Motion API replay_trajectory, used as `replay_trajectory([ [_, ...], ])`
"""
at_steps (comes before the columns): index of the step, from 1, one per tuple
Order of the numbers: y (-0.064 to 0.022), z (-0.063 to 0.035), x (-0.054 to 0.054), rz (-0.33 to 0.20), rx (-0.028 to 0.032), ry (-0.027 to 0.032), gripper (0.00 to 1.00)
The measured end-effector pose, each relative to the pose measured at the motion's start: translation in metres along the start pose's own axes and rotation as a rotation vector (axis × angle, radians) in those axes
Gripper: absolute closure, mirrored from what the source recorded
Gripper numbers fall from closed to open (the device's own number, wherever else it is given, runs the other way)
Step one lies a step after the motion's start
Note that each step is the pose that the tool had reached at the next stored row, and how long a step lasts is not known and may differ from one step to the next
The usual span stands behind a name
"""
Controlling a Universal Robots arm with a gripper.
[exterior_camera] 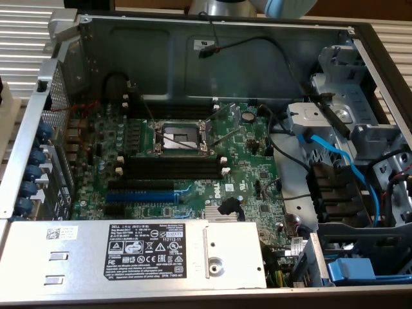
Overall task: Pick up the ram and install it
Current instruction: 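Pick up the ram and move it above insertion slot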
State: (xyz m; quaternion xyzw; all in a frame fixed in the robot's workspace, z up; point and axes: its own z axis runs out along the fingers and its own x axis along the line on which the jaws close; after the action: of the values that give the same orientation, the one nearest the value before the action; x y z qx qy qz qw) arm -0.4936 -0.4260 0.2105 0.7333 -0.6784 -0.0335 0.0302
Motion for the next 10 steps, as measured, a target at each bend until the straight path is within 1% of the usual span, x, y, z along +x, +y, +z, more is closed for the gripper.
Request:
replay_trajectory([
  [3,-0.0004,0.0006,-0.0005,-0.005,0.0018,0.0027,0.76],
  [5,-0.0007,0.0005,-0.0007,-0.010,0.0058,0.0048,0.76],
  [10,-0.0014,0.0011,-0.0013,-0.020,0.0185,0.0092,0.76],
])
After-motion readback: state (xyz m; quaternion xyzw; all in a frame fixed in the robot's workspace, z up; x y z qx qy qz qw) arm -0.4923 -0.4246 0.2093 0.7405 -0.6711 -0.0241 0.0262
